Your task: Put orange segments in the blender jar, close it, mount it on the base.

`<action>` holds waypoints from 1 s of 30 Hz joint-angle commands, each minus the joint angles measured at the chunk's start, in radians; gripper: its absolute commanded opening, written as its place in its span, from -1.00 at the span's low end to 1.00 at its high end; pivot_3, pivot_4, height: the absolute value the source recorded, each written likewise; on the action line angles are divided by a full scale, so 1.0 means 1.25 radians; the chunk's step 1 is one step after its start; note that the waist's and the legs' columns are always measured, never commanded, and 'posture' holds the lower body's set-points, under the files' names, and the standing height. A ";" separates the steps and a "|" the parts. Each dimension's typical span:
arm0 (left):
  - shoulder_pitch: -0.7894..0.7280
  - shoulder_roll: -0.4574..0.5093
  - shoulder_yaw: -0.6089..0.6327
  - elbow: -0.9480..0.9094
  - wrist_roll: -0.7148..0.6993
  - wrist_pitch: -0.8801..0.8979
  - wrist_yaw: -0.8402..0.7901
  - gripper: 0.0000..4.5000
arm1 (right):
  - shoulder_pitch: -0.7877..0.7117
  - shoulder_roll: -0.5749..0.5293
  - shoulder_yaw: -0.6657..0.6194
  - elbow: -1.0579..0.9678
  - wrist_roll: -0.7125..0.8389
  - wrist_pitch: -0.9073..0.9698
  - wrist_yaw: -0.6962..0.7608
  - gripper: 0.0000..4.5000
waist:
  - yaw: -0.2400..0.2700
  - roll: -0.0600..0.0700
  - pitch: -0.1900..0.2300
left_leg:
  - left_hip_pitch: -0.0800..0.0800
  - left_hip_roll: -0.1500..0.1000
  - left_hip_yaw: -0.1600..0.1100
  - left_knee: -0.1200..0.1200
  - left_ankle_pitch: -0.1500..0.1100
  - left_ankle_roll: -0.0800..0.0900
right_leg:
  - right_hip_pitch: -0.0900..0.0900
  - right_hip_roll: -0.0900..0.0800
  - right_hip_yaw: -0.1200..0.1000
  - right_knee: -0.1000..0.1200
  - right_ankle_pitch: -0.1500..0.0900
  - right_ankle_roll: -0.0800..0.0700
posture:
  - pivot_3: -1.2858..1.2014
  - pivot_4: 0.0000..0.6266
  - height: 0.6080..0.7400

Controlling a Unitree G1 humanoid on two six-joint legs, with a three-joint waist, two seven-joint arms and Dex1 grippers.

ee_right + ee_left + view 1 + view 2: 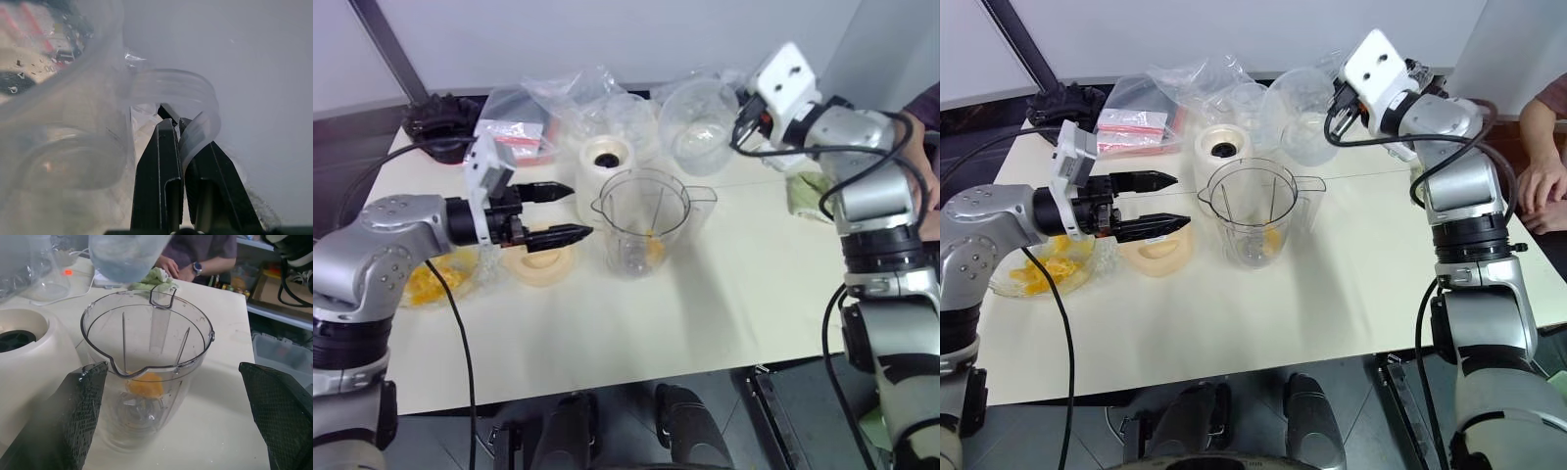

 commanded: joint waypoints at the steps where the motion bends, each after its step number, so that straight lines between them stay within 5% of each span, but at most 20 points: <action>1: -0.005 -0.002 0.009 -0.021 0.004 -0.020 0.000 1.00 | -0.017 -0.017 -0.013 -0.030 -0.019 -0.060 0.001 -0.99 | 0.000 0.000 0.000 | 0.000 0.000 0.000 0.000 0.000 0.000 | 0.000 0.000 0.000 0.000 0.000 0.000 | 0.03 -0.52 1.00; 30: -0.008 -0.013 0.003 -0.013 0.019 -0.027 0.002 1.00 | -0.014 -0.021 0.016 0.000 -0.149 -0.253 -0.006 -0.99 | -0.002 0.000 0.000 | 0.000 0.000 0.000 0.000 0.000 0.000 | 0.000 0.000 0.000 0.001 0.000 0.000 | 0.03 -0.52 1.00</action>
